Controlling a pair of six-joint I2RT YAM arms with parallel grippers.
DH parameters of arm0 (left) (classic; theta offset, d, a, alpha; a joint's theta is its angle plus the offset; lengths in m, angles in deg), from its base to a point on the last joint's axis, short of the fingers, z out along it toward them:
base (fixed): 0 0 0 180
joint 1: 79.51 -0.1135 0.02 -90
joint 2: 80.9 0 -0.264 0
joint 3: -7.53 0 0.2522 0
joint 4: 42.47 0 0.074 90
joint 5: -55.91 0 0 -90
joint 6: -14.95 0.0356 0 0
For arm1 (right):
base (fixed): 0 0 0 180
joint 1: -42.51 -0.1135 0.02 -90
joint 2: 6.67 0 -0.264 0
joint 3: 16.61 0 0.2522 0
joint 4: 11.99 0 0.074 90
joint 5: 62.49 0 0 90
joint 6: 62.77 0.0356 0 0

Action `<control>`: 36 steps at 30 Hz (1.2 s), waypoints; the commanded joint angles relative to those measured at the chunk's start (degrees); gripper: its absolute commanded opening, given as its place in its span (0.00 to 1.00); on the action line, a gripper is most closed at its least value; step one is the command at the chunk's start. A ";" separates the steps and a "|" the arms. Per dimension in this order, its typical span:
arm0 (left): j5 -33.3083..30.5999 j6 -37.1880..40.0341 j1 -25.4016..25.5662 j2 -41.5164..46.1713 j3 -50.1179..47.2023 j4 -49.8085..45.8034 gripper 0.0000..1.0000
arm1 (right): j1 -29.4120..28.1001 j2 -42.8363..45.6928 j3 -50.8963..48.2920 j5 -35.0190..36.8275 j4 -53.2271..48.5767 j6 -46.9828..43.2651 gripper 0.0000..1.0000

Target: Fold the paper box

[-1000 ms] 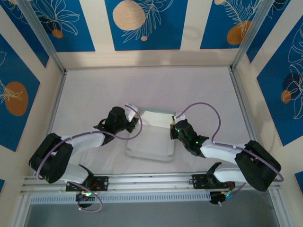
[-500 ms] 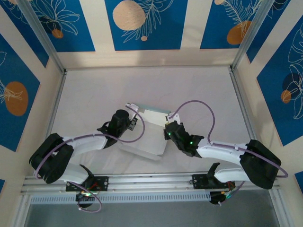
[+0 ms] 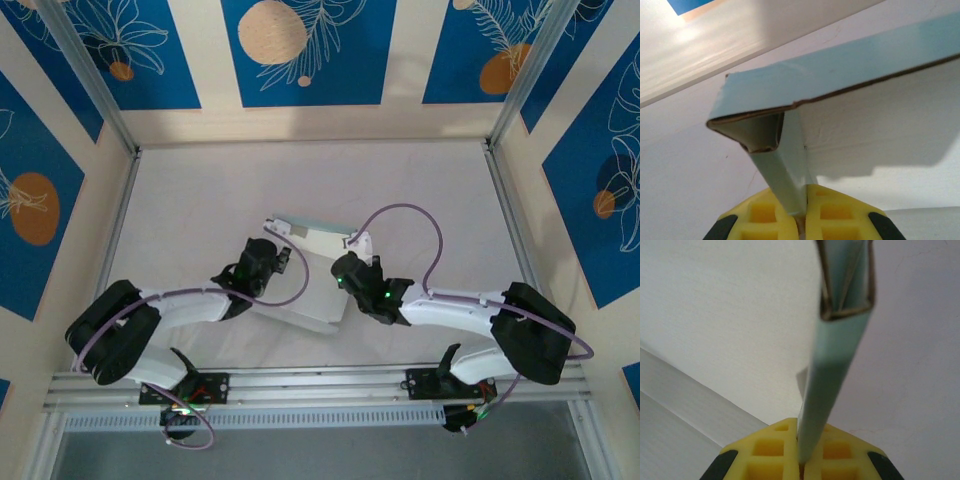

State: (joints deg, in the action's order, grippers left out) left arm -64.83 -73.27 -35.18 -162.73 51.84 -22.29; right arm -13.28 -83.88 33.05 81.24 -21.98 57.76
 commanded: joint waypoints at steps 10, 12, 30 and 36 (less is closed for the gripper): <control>9.37 0.24 2.69 -8.49 -8.81 30.04 0.00 | 4.18 0.17 -6.18 -16.42 17.11 -6.33 0.23; 8.84 0.40 2.72 -9.85 -8.92 31.80 0.00 | 5.53 0.98 -7.35 -18.56 17.95 -7.17 0.33; 9.91 2.34 3.48 -16.62 -9.67 38.84 0.00 | 16.08 25.58 -9.85 -44.11 5.89 -18.10 0.84; 10.24 3.36 3.65 -15.99 -8.70 37.06 0.00 | 17.03 28.41 -11.13 -46.52 2.56 -16.20 0.81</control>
State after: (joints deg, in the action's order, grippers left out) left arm -57.62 -72.33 -32.95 -178.48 42.59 15.28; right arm 4.01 -58.38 21.46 40.76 -19.31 41.01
